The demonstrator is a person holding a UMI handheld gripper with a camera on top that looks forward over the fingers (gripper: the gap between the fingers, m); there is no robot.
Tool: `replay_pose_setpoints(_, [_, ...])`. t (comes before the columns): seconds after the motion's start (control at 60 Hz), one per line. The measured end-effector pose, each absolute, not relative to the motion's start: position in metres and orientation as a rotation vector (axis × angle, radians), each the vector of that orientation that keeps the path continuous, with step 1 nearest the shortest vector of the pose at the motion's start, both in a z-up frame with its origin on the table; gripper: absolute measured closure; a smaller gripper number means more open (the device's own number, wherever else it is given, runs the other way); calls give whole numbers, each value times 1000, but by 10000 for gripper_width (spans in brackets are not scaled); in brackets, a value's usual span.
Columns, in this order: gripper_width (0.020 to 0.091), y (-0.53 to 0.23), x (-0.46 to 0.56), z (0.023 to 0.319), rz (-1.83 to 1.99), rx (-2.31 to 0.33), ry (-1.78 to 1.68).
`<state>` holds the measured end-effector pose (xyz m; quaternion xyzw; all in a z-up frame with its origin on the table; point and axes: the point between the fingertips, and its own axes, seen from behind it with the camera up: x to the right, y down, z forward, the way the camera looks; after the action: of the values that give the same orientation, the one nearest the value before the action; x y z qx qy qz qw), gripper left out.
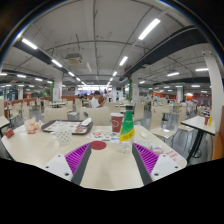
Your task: Pour water
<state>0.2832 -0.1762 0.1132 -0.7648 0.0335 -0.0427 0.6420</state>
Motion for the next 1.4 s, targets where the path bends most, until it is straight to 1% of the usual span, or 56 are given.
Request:
replay_pose_setpoints(0.217, [265,-51,381,108,-193,-1722,135])
replay_pose_setpoints(0.317, [264,0,401,100,-177,-1741,120])
replay_pose_setpoints(0.433, [277,39,409,85,-184,-1754,85])
replay_pose_setpoints(0.45, [291,39,403,84,-183,-1759,74])
replay_pose_setpoints(0.467, [354,42,403,79,-186,-1768,70])
replay_pose_setpoints(0.5, [564,47,410,72,-230,-1777,90])
replay_pose_setpoints(0.517, [589,48,411,71,-242,-1774,98])
replay_pose_setpoints(0.633, [622,47,421,78,-232,-1713,199])
replay_pose_setpoints(0.733, [716,62,419,74,-209,-1716,176])
replay_pose_setpoints(0.817, [717,60,403,77,-253,-1743,83])
replay_pose_setpoints(0.85, [718,55,392,84,-287,-1749,45])
replay_pose_setpoints(0.95, [720,55,362,120,-497,-1714,-173])
replay_pose_setpoints(0.967, [719,75,358,122,-535,-1701,-219])
replay_pose_setpoints(0.983, [717,67,348,129,-595,-1684,-265])
replay_pose_setpoints(1.067, [718,84,315,160,-841,-1602,-540])
replay_pose_setpoints(1.1, [719,89,298,163,-951,-1560,-651])
replay_pose_setpoints(1.167, [720,98,273,181,-1188,-1432,-908])
replay_pose_setpoints(1.3, [718,116,224,187,-1617,-1040,-1367])
replay_pose_setpoints(1.4, [720,125,204,187,-1819,-788,-1589])
